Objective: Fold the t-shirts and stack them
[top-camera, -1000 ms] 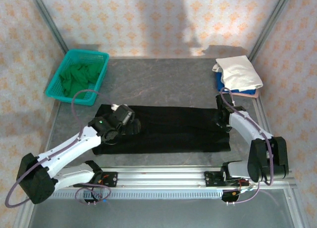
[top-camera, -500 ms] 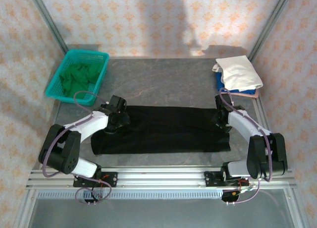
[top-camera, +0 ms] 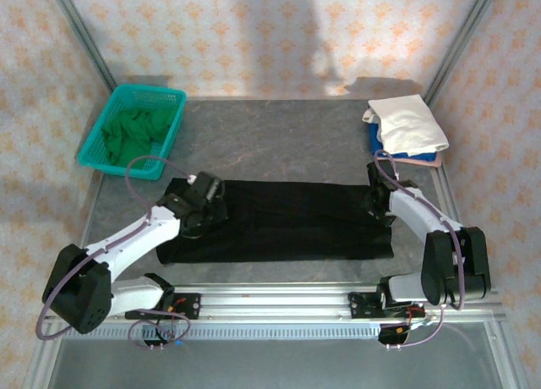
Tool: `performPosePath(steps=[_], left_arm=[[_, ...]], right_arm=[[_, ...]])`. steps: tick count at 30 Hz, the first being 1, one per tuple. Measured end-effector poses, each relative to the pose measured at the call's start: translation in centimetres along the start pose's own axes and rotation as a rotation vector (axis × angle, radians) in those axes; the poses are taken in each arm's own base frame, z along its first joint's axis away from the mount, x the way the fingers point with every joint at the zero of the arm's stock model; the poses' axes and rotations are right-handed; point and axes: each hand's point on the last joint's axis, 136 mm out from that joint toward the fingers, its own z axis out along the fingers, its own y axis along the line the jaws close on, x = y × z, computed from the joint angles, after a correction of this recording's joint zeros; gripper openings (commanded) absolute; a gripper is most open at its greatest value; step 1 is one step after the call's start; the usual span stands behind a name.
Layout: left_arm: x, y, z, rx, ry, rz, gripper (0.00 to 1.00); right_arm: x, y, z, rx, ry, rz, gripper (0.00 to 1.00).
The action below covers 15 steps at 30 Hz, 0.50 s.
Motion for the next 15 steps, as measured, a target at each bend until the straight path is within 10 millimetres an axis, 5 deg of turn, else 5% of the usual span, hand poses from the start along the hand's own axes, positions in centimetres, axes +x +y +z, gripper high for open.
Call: performPosePath(steps=[12, 14, 15], left_arm=[[4.5, 1.4, -3.1, -0.103, -0.088, -0.054, 0.01], [5.5, 2.1, -3.0, -0.109, -0.094, -0.086, 0.08], [6.1, 2.7, -2.7, -0.116, -0.094, -0.100, 0.21]], right_arm=[[0.0, 0.0, 0.0, 0.000, 0.001, 0.000, 0.45], [0.0, 0.0, 0.0, 0.000, 0.000, 0.000, 0.45], [0.0, 0.0, 0.0, -0.001, 0.000, 0.000, 0.45]])
